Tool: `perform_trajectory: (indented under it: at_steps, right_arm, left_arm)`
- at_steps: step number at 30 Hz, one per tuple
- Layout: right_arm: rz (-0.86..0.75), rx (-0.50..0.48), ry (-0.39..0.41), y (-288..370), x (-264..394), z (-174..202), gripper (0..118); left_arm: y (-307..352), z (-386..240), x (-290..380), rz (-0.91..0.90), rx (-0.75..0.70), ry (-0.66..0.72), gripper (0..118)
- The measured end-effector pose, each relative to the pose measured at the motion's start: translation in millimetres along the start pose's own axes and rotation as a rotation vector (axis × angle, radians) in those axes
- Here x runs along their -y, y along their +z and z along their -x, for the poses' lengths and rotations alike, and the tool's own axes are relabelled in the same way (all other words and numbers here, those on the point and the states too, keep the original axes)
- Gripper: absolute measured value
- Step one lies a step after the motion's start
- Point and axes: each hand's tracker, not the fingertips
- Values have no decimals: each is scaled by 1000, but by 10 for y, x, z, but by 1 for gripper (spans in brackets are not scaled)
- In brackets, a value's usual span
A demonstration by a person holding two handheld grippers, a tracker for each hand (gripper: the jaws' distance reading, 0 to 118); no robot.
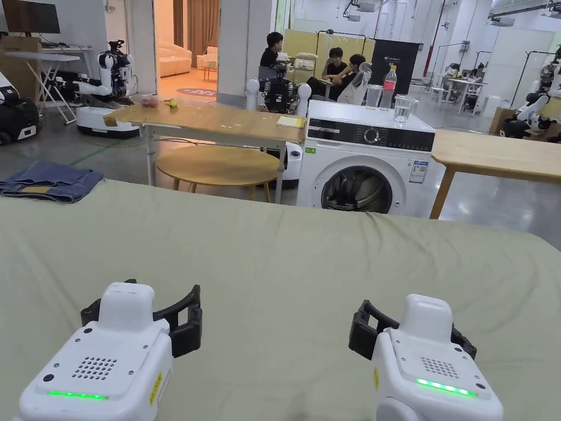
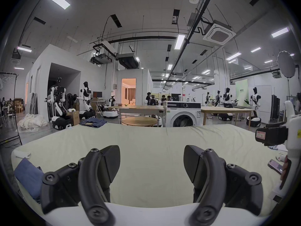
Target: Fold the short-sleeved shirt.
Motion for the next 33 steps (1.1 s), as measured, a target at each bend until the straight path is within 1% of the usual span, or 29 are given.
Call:
perform_trajectory:
  at_steps: [3, 5, 10, 11, 14, 17, 21, 22, 23, 24, 26, 28, 33]
  right_arm:
    - [7, -8, 19, -20, 13, -4, 92]
    - [18, -27, 17, -32, 18, -22, 92]
    - [37, -23, 20, -57, 22, -49, 92]
    - [39, -18, 15, -62, 20, -60, 92]
    - [61, -47, -29, -81, 5, -116, 92]
    - [78, -49, -27, -116, 13, -123, 92]
    - [83, -102, -25, -132, 40, -150, 92]
    - [77, -118, -35, -122, 49, -161, 92]
    - [70, -117, -38, -117, 58, -161, 92]
    - [57, -100, -28, -116, 61, -140, 92]
    - [10, -39, 27, -107, 73, -102, 92]
    - [-33, -5, 50, -106, 98, -77, 92]
    - [-69, -4, 97, -122, 111, -77, 92]
  left_arm:
    - [-15, 12, 1, 1, -1, -1, 81]
    - [-24, 25, 5, 5, 0, 0, 81]
    - [-36, 55, 18, 12, -2, -2, 81]
    - [-41, 61, 22, 12, -2, -4, 81]
    - [-59, 79, 31, 18, -4, -10, 81]
    - [-63, 90, 30, 17, -1, -10, 81]
    - [-84, 96, 30, 20, -5, -13, 81]
    - [-89, 98, 31, 21, -5, -14, 81]
    - [-95, 98, 31, 22, -6, -15, 81]
    - [-98, 96, 32, 22, -7, -16, 81]
    - [-105, 93, 35, 23, -9, -17, 81]
    - [-107, 91, 36, 24, -7, -20, 81]
    - [-108, 80, 40, 15, -14, -32, 81]
